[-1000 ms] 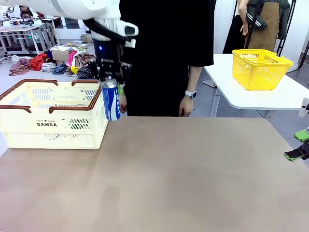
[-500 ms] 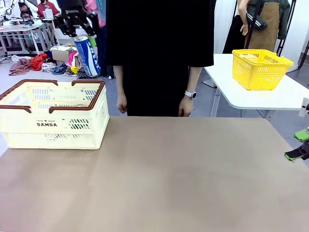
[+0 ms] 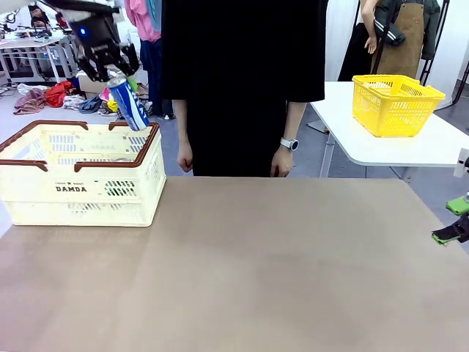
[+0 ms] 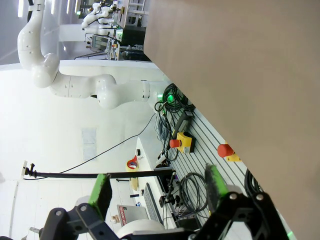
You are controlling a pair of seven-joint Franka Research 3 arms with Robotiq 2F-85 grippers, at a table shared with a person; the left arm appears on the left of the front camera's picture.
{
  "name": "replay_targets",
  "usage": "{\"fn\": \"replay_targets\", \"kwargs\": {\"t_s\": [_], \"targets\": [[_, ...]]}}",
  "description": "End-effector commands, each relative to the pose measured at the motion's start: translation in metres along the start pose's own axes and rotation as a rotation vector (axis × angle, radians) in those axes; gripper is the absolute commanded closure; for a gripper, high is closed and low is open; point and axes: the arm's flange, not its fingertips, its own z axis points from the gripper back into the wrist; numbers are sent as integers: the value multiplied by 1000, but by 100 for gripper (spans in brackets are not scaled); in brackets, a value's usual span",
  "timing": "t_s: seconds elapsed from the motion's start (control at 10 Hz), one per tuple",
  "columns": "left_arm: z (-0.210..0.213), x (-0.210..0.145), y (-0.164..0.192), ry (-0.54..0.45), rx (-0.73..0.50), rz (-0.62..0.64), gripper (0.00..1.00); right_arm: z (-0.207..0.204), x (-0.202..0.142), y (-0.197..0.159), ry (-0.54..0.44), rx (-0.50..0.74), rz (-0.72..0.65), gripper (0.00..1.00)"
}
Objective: Place the drinks into the Shopping basket.
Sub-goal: Pick up one drink and place it into the Shopping basket.
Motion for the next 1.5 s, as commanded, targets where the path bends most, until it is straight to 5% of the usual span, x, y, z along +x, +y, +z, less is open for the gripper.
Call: {"fn": "replay_targets", "kwargs": {"t_s": [0.0, 0.7, 1.4], "targets": [[-16, -24, 2, -10, 34, 48, 100, 2, -1, 3, 9, -2, -12, 0], [-32, -55, 27, 44, 45, 26, 100, 2, -1, 3, 9, -2, -12, 0], [-70, -68, 26, 250, 154, 3, 100, 2, -1, 3, 9, -2, -12, 0]]}}
